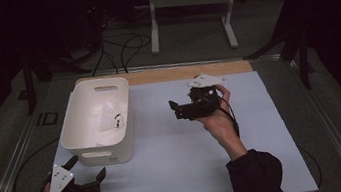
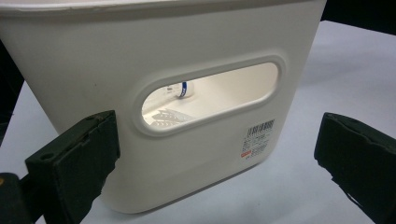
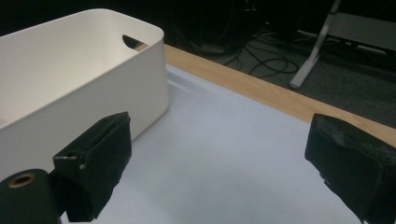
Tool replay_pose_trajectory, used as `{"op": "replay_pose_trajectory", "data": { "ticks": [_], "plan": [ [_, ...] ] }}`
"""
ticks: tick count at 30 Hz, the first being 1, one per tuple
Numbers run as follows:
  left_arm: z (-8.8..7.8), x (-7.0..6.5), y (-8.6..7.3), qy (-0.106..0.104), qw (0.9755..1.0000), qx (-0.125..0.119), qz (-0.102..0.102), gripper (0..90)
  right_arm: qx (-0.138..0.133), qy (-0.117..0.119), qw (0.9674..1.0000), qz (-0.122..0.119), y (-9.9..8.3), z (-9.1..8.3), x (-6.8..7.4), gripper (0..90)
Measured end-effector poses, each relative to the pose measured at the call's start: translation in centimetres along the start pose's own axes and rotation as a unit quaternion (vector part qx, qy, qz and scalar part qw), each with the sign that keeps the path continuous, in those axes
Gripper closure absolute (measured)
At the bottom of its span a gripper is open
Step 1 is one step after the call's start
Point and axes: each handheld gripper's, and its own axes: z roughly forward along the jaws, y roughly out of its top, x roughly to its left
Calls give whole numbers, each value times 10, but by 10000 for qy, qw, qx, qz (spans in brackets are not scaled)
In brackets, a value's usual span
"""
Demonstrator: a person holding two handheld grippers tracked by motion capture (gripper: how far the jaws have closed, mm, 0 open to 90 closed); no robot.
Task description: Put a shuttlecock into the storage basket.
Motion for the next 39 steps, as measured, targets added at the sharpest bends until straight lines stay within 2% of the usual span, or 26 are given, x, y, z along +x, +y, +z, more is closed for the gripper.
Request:
{"op": "replay_pose_trajectory", "data": {
  "ticks": [21, 30, 33, 35, 39],
  "plan": [
    [1, 0, 0, 25, 10000, 18, -4, 10, -27, -248, 9993, 280, -41, -23, -29, 72],
    [1, 1, 0, 36, 10000, 0, -30, 11, 147, -480, 9987, 83, -65, -27, -32, 72],
    [1, 1, 0, 41, 10000, 0, -41, 10, 152, -491, 9986, 130, -72, -32, -34, 72],
    [1, 1, 0, 44, 10000, -7, -48, 11, 146, -483, 9984, 244, -76, -36, -36, 72],
    [0, 2, 0, 63, 9999, -33, -88, 11, 165, -604, 9978, 196, -87, -44, -39, 73]
  ]
}}
